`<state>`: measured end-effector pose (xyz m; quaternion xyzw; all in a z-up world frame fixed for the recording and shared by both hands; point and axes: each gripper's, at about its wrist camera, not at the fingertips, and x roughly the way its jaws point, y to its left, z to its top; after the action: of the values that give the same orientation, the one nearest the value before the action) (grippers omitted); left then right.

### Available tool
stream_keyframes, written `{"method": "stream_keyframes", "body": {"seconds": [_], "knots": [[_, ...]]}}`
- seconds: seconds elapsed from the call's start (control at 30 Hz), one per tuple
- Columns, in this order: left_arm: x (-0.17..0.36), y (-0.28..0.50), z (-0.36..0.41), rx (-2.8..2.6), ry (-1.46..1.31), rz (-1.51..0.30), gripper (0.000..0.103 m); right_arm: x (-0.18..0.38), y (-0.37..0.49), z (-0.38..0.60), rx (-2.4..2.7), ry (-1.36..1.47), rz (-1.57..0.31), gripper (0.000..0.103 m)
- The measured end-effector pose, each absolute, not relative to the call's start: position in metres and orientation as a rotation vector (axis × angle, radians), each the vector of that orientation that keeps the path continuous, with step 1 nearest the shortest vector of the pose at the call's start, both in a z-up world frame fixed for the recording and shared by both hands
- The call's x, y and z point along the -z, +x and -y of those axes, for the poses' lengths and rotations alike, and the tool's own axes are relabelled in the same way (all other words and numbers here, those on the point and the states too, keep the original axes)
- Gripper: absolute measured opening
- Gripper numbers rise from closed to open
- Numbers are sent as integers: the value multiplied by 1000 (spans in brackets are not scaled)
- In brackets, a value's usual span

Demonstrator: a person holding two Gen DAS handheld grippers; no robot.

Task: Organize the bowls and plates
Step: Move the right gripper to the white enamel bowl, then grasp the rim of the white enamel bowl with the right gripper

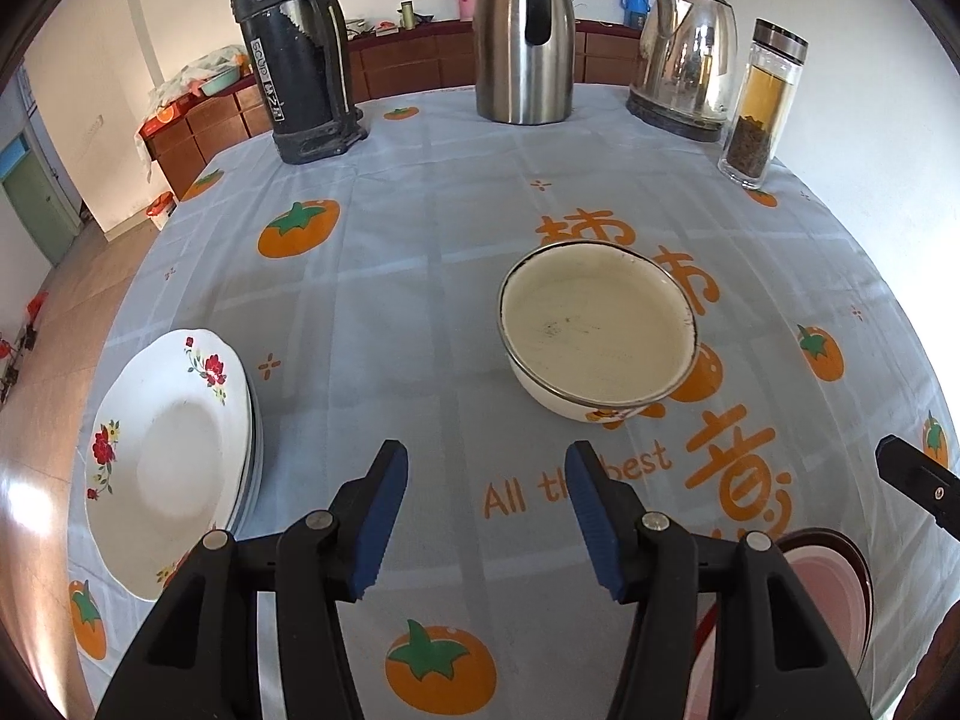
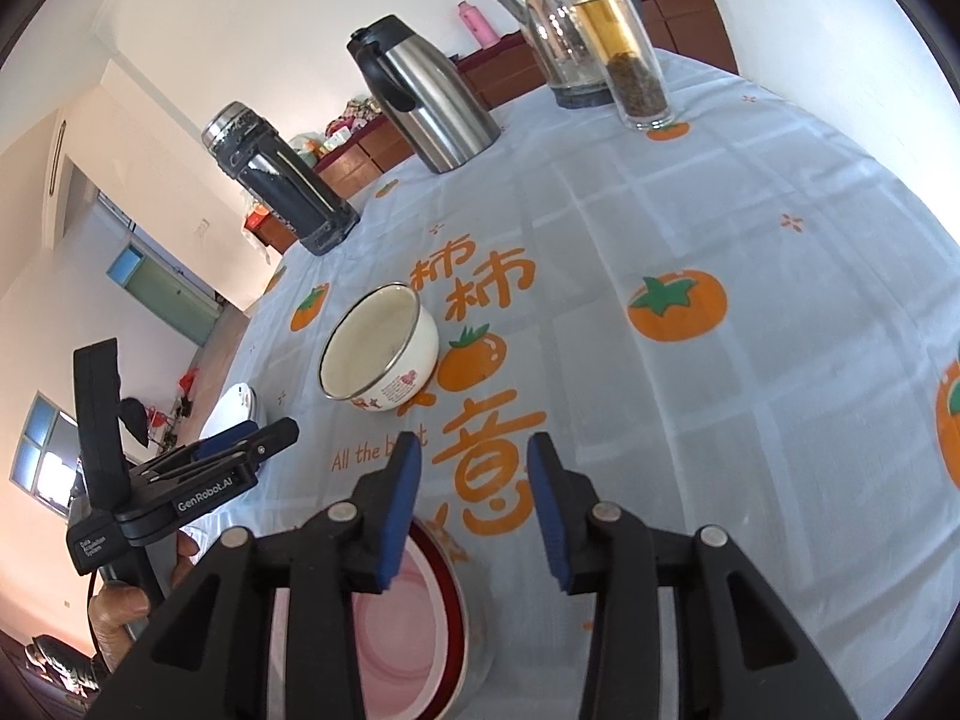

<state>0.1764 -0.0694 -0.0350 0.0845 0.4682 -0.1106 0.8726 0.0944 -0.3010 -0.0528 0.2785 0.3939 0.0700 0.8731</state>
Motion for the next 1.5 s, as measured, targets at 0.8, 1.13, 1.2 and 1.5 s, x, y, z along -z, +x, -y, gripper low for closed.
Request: {"method": "stream_keyframes", "body": {"seconds": [0.8,1.13,1.2,1.5], "knots": [[43,228,72,187,147,-964,58,74,177,303,-341,622,-833,38],[38,248,69,172,82,-920,71,70,201,293,-327,549,-823,52],[39,252,72,178,82,-923,72,69,205,294,-330,548,-815,53],[46,264,72,192,87,-946,72,70,222,286,-347,494,-864,54]]}}
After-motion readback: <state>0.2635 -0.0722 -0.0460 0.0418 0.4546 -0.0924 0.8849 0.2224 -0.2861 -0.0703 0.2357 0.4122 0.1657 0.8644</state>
